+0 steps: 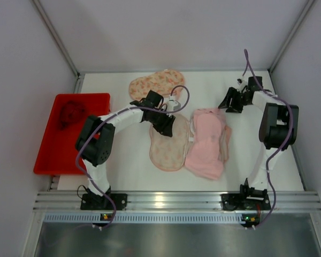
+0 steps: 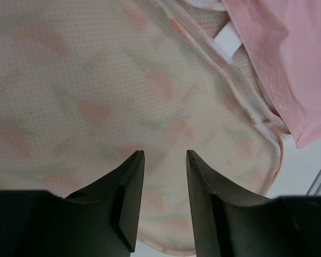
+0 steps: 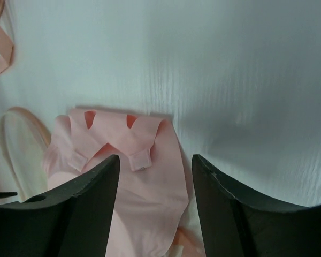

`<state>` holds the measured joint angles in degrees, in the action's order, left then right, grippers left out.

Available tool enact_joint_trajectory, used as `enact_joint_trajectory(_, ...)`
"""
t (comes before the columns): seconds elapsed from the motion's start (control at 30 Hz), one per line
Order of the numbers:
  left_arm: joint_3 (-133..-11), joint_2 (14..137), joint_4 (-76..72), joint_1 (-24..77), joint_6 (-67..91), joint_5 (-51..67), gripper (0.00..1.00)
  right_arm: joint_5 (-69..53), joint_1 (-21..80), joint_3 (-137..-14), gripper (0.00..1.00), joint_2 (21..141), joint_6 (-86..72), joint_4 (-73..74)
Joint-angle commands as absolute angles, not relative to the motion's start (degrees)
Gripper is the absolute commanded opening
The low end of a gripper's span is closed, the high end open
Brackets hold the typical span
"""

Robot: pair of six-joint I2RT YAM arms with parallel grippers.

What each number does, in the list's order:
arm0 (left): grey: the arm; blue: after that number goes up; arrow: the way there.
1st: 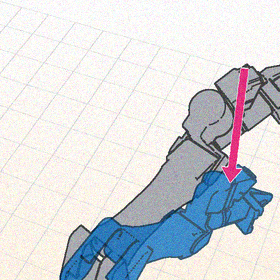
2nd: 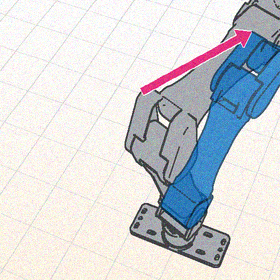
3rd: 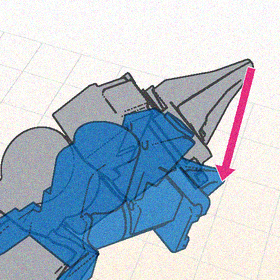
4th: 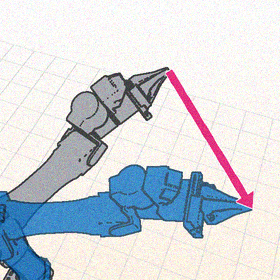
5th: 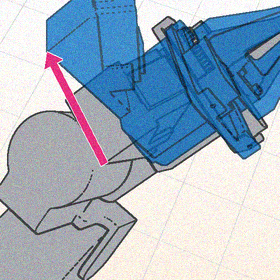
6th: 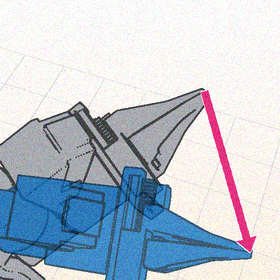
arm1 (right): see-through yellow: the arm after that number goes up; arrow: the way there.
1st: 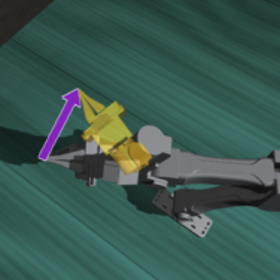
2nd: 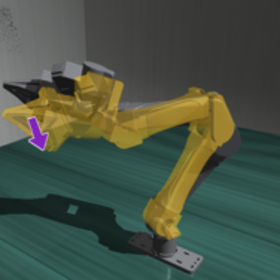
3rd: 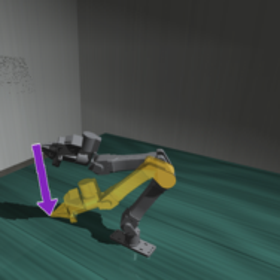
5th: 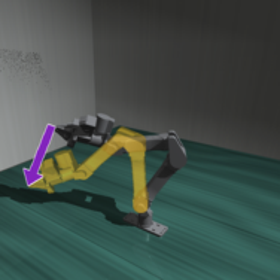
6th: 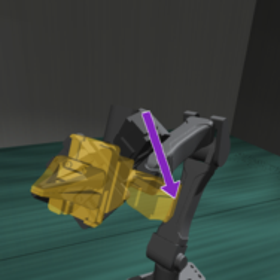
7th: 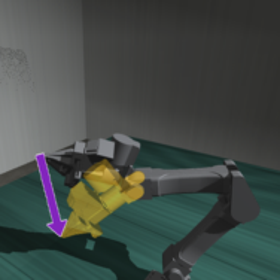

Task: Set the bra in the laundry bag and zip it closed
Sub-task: Adjust the bra in the laundry bag.

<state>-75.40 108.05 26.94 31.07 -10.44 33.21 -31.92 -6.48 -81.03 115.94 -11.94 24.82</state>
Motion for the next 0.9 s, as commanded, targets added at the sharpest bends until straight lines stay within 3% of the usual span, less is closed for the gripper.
enact_joint_trajectory(0.0, -76.99, 110.38, 25.58, 30.41, -9.76, 29.02, 0.43, -30.41, -5.1, -85.43, 0.58, 117.24, -11.07, 21.01)
enact_joint_trajectory(0.33, -78.84, 114.43, 25.84, 29.79, -9.84, 26.01, 0.42, -29.44, -0.44, -89.2, 0.55, 123.22, -11.25, 20.13)
enact_joint_trajectory(0.67, -80.07, 115.84, 27.07, 29.35, -9.76, 25.58, 0.41, -31.2, 3.6, -91.23, 0.0, 123.75, -13.7, 19.52)
enact_joint_trajectory(0.87, -79.54, 116.02, 27.16, 29.18, -9.41, 25.84, 0.41, -34.98, 3.43, -91.15, 0.0, 120.15, -18.18, 17.06)
